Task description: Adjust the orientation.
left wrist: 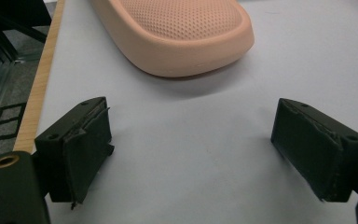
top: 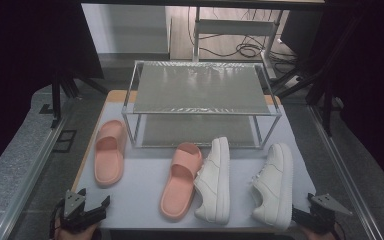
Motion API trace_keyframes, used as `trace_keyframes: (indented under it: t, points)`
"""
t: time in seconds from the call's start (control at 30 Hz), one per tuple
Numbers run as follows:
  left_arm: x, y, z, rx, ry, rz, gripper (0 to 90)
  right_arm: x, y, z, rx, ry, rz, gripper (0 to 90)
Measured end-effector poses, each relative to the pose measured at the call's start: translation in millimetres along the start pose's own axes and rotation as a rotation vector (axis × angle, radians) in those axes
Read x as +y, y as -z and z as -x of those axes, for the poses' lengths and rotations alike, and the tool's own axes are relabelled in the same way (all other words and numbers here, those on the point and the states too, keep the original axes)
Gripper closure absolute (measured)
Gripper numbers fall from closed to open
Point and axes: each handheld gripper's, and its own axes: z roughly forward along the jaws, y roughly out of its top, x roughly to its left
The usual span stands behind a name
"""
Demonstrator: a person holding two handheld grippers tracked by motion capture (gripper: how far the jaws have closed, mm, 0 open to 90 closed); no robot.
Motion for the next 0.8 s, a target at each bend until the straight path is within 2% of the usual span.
trace_keyframes:
  t: [0.33,0.8]
  points:
    - [0.3,0.1,0.9,0.004,0.006,-0.004,12.1,-1.7,0.7,1.2,0.012,0.003,0.01,11.9]
    - [1.5,0.3,1.3,0.007,0.011,-0.013,12.6,-3.2,0.4,0.3,0.005,0.003,0.022,11.7]
